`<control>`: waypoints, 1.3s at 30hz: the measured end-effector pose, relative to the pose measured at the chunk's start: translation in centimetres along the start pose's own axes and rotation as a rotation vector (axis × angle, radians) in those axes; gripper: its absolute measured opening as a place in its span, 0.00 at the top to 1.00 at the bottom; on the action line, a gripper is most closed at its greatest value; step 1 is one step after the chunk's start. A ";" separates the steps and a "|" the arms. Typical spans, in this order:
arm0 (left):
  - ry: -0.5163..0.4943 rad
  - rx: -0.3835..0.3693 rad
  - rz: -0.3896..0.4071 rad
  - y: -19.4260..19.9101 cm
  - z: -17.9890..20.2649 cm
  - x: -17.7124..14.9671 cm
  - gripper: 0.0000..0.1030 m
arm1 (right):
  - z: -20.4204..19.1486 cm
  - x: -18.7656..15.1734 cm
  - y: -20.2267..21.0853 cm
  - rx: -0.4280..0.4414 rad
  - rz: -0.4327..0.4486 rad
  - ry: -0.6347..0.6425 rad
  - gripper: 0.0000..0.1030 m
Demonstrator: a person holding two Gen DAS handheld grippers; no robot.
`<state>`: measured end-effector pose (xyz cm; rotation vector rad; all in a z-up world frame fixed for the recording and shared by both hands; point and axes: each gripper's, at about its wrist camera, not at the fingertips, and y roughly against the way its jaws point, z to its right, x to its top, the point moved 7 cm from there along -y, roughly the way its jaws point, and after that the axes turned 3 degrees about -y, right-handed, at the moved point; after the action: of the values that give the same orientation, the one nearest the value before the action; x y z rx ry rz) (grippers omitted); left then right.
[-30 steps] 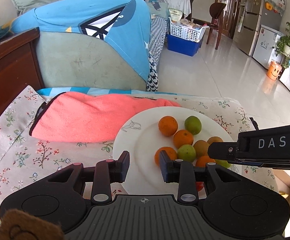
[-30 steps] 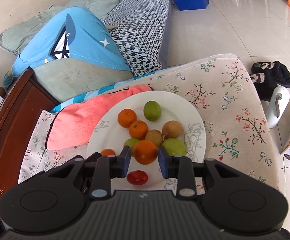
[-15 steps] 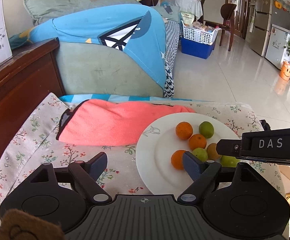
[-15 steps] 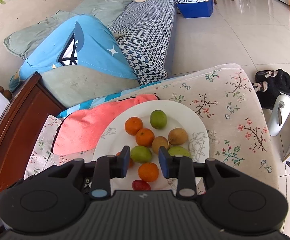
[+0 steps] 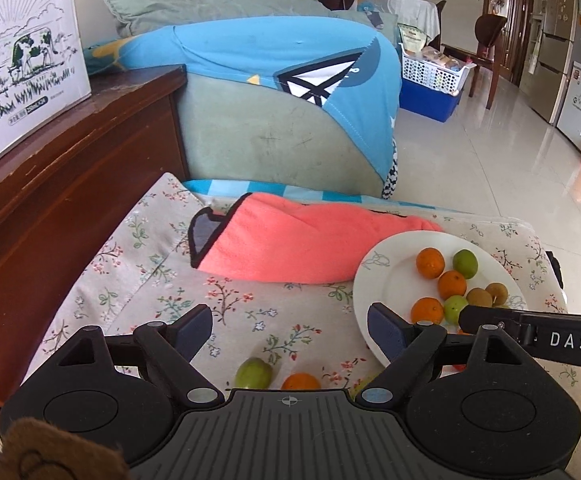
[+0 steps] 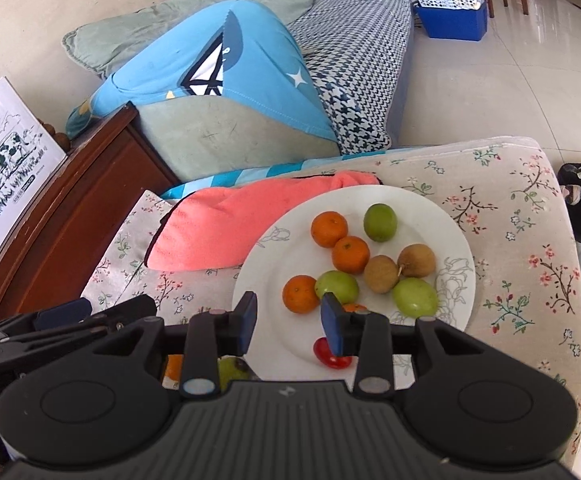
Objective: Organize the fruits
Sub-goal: 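Move the left tool to a green oval fruit while the right tool approaches a brown kiwi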
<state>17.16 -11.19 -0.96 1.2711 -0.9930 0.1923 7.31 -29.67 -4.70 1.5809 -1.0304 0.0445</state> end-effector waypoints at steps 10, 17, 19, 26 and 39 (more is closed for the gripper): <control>0.122 0.036 -0.025 0.0 -4.3 -0.7 0.16 | -4.0 -3.3 -1.2 0.103 -0.082 0.202 0.64; 0.158 0.051 -0.057 -0.6 -5.5 -1.4 0.16 | -6.8 -6.1 -2.2 0.161 -0.135 0.335 0.64; 0.172 0.060 -0.071 -1.0 -5.8 -1.6 0.16 | -7.4 -6.7 -2.4 0.167 -0.145 0.367 0.64; 0.181 0.052 -0.137 -3.7 -5.8 -2.9 0.16 | -7.7 -7.5 -3.6 0.131 -0.154 0.414 0.65; 0.147 0.041 -0.159 -6.5 -5.3 -3.6 0.19 | -8.3 -8.8 -5.5 0.080 -0.182 0.466 0.65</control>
<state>21.78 -7.42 -7.90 1.3474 -0.7624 0.1810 9.49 -18.33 -11.18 1.6281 -0.5261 0.3172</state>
